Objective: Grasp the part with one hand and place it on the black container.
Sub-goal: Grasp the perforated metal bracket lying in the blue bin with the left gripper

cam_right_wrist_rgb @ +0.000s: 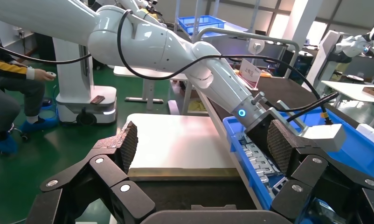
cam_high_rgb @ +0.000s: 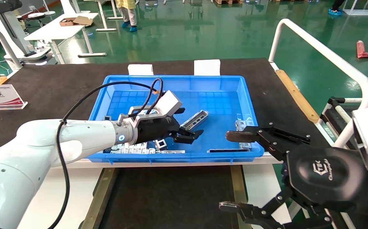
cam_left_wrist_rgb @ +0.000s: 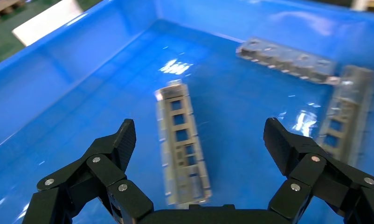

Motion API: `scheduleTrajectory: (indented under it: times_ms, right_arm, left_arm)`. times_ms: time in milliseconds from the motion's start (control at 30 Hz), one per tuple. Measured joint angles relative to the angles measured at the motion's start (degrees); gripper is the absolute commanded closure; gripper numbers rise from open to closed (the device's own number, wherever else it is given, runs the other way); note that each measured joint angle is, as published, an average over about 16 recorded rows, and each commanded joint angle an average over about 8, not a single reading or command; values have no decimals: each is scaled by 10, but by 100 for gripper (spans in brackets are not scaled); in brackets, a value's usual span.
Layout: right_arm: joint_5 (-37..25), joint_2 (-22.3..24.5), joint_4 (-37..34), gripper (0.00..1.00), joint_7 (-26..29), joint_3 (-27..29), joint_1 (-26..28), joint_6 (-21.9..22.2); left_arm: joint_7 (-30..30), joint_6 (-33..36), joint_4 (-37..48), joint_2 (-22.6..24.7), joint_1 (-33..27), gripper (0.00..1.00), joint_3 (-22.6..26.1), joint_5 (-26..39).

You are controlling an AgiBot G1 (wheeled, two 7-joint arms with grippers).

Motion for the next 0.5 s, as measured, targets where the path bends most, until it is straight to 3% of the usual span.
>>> scheduleTrajectory:
  times_ms: [33,67,100,300,333,367,500]
  right_arm:
    - [0,0,0,0,0,0,0,0]
    - [0,0,0,7,0,0,0,0]
    - [0,0,0,20,0,0,0,0]
    - [0,0,0,94,0,0,0,0]
    - [0,0,0,100,0,0,0,0]
    - [0,0,0,100,0,0,0,0]
    - [0,0,0,100,0,0,0,0]
  left_arm:
    - [0,-9,4,3,0,0,4,-1]
    - [-2,-17,6,6,0,0,8,-3]
    - [-4,-25,7,8,1,8,12,-6]
    - [-27,-64,-4,11,9,83,47,-23]
    - [-32,-69,-7,11,11,95,53,-26]
    - [-37,-74,-10,11,12,100,60,-30]
    - [-54,-92,-22,11,17,100,87,-43]
